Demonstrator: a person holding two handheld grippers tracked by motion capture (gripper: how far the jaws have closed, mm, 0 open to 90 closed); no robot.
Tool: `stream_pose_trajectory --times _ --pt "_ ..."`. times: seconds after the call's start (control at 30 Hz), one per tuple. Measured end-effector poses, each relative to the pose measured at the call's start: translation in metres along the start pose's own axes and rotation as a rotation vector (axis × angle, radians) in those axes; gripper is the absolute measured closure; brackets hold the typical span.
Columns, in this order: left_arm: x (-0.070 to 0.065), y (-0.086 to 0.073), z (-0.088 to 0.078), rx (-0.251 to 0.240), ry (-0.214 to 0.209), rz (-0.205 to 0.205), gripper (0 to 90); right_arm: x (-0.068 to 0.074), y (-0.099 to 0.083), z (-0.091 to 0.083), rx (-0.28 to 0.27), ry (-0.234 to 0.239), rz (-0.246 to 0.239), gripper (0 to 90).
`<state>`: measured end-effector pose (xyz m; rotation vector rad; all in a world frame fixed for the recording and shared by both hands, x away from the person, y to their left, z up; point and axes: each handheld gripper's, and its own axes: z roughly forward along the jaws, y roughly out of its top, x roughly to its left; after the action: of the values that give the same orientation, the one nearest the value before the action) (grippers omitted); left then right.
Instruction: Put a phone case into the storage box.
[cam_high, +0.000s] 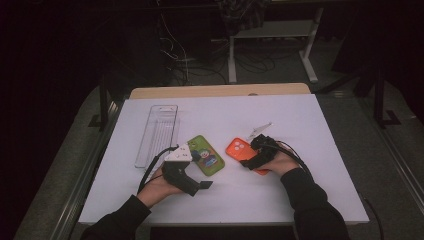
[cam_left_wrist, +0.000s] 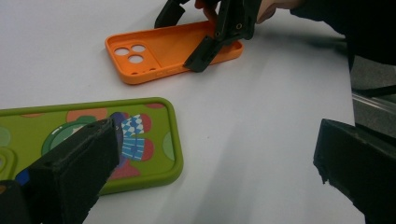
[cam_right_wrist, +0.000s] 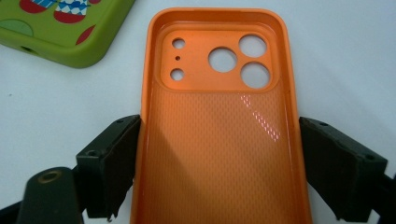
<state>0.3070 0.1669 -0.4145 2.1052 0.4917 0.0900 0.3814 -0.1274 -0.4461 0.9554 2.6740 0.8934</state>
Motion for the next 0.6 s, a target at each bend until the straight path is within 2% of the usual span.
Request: stream_pose_trajectory --times 0.13,0.3,0.6 --pt "0.001 0.004 0.0 0.002 -0.02 -0.004 0.2 -0.003 0.0 -0.002 0.002 0.009 0.01 15.2" --pt "0.0 0.017 -0.001 0.022 -0.034 0.006 1.0 -0.005 0.003 -0.017 -0.013 0.03 0.016 15.2" --pt "0.013 0.04 0.0 0.022 -0.038 -0.001 0.7 -0.012 0.01 -0.037 -0.024 0.056 -0.003 15.2"
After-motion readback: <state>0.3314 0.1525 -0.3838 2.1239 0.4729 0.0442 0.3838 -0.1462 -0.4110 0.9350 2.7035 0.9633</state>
